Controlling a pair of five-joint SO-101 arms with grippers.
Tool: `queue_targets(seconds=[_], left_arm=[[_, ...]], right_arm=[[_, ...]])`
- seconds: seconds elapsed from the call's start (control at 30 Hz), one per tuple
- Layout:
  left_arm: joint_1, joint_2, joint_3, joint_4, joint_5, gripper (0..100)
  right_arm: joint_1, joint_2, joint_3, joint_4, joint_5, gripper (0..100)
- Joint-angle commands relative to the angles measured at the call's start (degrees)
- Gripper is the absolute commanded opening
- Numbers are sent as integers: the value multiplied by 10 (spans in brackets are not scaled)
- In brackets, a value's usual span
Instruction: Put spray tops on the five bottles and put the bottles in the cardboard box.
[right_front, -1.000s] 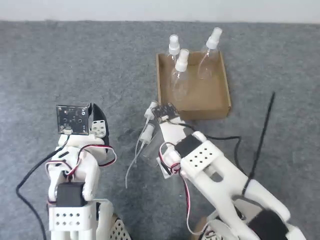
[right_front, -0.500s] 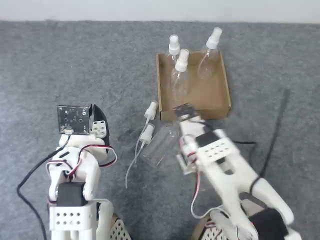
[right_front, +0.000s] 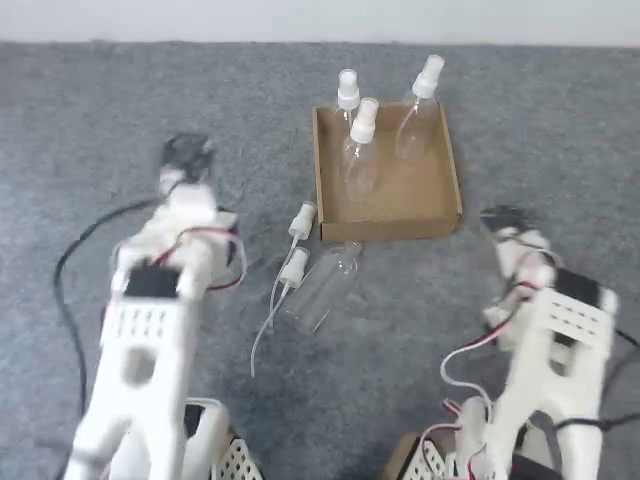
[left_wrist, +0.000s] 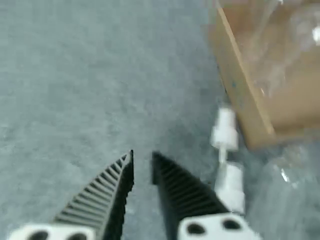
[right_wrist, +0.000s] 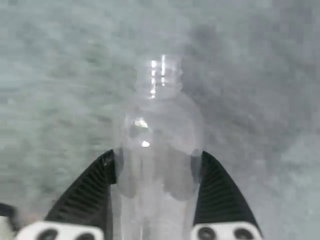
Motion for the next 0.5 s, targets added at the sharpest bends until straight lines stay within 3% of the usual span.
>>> queue_targets(seconds=[0.0,0.23,0.47], left_arm=[[37,145,-138,37,-32,164],[55,360,-296,66,-38,249],[58,443,-361,62,-57,288]], right_arm=[[79,42,-63,-29,43,38],[108,229,-157,-60,43,35],[116,349,-225,-61,43,34]])
